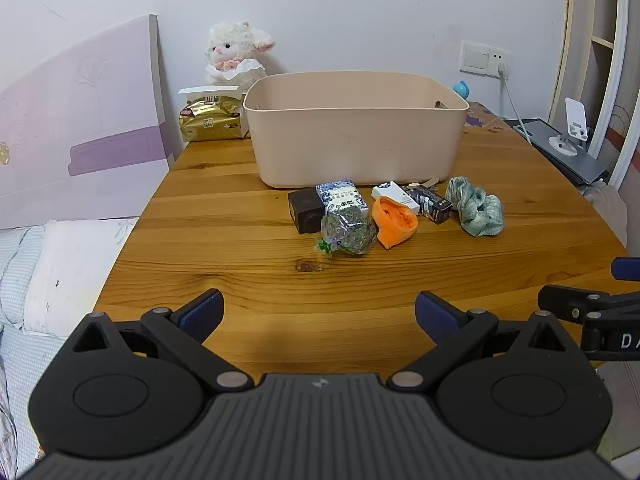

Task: Organize objects
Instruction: 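Move both tools toward the items in front of the beige bin, then grasp the green mesh bag with the left tool while the right tool grasps the plaid scrunchie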

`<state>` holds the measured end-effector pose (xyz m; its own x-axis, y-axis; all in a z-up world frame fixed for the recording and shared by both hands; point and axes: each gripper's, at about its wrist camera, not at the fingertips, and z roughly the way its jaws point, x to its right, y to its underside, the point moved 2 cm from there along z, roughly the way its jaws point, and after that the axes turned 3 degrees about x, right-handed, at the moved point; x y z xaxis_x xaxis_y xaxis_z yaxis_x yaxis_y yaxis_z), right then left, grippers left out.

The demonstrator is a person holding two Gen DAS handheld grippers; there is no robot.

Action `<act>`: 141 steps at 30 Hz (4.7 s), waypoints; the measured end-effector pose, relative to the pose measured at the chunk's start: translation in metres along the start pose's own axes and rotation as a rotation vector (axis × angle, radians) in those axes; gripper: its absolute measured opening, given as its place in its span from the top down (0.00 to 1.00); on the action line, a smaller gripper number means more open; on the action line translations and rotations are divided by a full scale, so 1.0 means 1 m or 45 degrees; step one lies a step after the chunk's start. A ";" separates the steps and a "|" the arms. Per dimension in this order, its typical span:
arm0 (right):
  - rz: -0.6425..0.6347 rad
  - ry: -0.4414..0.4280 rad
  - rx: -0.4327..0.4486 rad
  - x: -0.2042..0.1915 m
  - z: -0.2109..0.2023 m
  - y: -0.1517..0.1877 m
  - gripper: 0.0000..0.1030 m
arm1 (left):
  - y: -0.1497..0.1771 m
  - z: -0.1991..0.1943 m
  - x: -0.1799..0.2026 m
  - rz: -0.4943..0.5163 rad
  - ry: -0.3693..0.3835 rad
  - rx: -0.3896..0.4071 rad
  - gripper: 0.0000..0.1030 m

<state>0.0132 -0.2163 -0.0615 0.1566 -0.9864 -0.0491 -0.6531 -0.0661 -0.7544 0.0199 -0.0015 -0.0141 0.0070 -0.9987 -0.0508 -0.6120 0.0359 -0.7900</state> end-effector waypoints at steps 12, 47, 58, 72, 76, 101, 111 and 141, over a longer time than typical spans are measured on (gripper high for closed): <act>0.002 0.007 0.001 0.002 0.000 0.000 0.00 | 0.000 0.000 0.000 0.000 0.000 -0.001 0.01; 0.008 -0.002 -0.003 0.007 0.009 -0.010 0.00 | -0.002 0.010 0.002 0.010 0.007 -0.021 0.01; 0.012 -0.006 -0.001 0.007 0.018 -0.015 0.00 | -0.013 0.021 0.005 0.041 0.009 -0.025 0.01; 0.008 -0.020 0.013 0.011 0.028 -0.021 0.00 | -0.018 0.035 0.006 0.036 0.012 -0.035 0.01; 0.009 -0.026 0.013 0.013 0.033 -0.024 0.00 | -0.020 0.039 0.009 0.048 0.026 -0.036 0.01; -0.012 -0.038 -0.049 0.022 0.099 -0.047 0.00 | -0.034 0.099 0.012 0.047 0.012 -0.114 0.01; 0.010 -0.033 -0.087 0.038 0.136 -0.051 0.00 | -0.038 0.134 0.016 0.013 0.015 -0.168 0.01; -0.058 -0.048 -0.110 0.027 0.186 -0.061 0.76 | -0.044 0.174 0.003 -0.004 0.131 -0.201 0.48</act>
<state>0.1947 -0.2113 -0.1388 0.2139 -0.9760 -0.0418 -0.7058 -0.1248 -0.6973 0.1849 0.0008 -0.0856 -0.0670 -0.9975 0.0209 -0.7286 0.0347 -0.6841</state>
